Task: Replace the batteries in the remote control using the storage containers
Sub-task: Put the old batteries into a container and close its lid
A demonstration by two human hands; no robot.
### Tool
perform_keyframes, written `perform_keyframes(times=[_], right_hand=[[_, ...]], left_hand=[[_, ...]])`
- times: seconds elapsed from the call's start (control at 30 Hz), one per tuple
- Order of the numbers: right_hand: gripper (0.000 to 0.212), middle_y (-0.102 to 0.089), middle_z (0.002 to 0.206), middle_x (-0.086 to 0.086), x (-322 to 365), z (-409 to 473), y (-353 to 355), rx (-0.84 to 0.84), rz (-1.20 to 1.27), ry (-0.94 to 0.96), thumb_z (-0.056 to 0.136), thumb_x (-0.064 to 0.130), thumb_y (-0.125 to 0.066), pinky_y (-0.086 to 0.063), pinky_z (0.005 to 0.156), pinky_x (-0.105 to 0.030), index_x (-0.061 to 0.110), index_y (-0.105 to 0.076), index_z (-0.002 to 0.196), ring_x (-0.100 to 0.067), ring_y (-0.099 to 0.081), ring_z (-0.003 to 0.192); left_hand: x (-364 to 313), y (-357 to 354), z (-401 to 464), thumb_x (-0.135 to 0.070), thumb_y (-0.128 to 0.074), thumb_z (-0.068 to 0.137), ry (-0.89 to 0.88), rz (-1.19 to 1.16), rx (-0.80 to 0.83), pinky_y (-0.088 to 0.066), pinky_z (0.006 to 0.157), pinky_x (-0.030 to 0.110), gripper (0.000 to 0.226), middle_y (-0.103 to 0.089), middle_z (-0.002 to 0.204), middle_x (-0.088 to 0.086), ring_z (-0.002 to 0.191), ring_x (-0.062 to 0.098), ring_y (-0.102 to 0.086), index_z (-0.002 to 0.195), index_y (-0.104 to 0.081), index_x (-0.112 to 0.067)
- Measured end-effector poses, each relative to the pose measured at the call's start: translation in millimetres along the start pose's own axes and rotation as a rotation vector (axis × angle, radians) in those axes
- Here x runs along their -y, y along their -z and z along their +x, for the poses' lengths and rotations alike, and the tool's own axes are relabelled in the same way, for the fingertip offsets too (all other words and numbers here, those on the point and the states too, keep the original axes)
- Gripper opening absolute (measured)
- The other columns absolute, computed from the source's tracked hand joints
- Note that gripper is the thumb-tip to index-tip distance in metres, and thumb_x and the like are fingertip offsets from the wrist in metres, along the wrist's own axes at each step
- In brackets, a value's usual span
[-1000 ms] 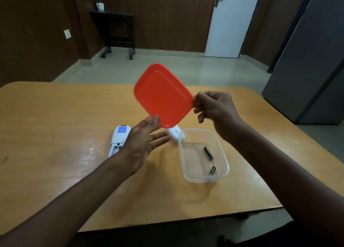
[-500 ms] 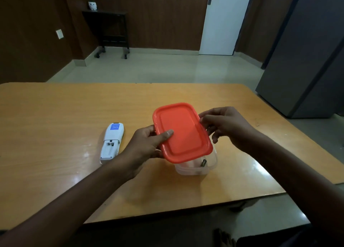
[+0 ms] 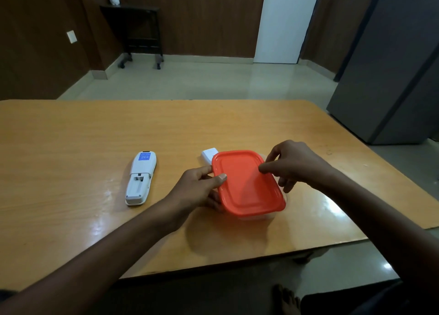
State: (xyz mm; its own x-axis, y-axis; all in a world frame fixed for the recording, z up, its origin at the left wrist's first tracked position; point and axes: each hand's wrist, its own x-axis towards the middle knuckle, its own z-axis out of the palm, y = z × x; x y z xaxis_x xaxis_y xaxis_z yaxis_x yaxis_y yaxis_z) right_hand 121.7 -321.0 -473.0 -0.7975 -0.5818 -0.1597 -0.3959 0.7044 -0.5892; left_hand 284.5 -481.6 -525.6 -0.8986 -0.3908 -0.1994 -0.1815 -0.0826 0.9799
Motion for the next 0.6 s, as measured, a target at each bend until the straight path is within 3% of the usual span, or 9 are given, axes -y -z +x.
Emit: perform_keyframes(times=[0.13,0.2,0.37,0.5,0.6], right_hand=[[0.02,-0.072,0.094,-0.004,-2.1,4.2,0.9,-0.007,-0.145,-0.01,0.086,0.033,-0.074,-0.063,0.053,-0.033,0.016,-0.075,0.098,-0.021,-0.073,0.063],[0.02,-0.069,0.099,-0.005,-2.7,5.1,1.0,-0.004,-0.064,-0.018,0.086,0.029,-0.076,-0.064,0.054,-0.037,0.014,-0.075,0.1,-0.023,-0.073,0.075],[0.01,-0.074,0.09,-0.011,-2.3,4.2,0.7,-0.015,0.149,-0.02,0.087,0.013,-0.075,-0.062,0.052,-0.033,0.007,-0.072,0.095,-0.019,-0.074,0.072],[0.015,-0.074,0.091,-0.015,-1.8,7.7,-1.5,0.032,0.24,-0.06,0.087,0.001,-0.071,-0.063,0.057,-0.036,0.006,-0.068,0.1,-0.024,-0.075,0.077],[0.019,-0.074,0.091,-0.02,-0.2,10.8,-2.3,0.101,0.295,-0.093,0.089,-0.004,-0.067,-0.064,0.059,-0.039,0.003,-0.068,0.106,-0.028,-0.075,0.079]], left_hand=[[-0.4,0.1,0.8,-0.021,-0.065,0.096,0.013,-0.047,0.006,-0.057,0.058,0.026,0.017,-0.072,0.082,0.013,0.063,0.016,-0.068,0.112,-0.069,-0.02],[-0.9,-0.8,-0.3,-0.021,-0.066,0.095,0.025,-0.083,0.016,-0.057,0.057,0.026,0.012,-0.073,0.08,0.013,0.061,0.017,-0.07,0.107,-0.069,-0.021],[-1.4,0.0,-2.3,-0.017,-0.069,0.092,0.034,-0.12,0.025,-0.06,0.058,0.031,0.013,-0.074,0.077,0.015,0.065,0.024,-0.072,0.102,-0.068,-0.025],[-1.0,4.8,-1.5,-0.009,-0.074,0.086,0.038,-0.186,-0.022,-0.061,0.055,0.033,0.017,-0.072,0.069,0.012,0.059,0.023,-0.069,0.099,-0.068,-0.019],[-1.3,6.7,-0.2,-0.004,-0.077,0.083,0.061,-0.219,-0.072,-0.062,0.054,0.035,0.029,-0.071,0.067,0.012,0.058,0.023,-0.066,0.107,-0.064,-0.013]])
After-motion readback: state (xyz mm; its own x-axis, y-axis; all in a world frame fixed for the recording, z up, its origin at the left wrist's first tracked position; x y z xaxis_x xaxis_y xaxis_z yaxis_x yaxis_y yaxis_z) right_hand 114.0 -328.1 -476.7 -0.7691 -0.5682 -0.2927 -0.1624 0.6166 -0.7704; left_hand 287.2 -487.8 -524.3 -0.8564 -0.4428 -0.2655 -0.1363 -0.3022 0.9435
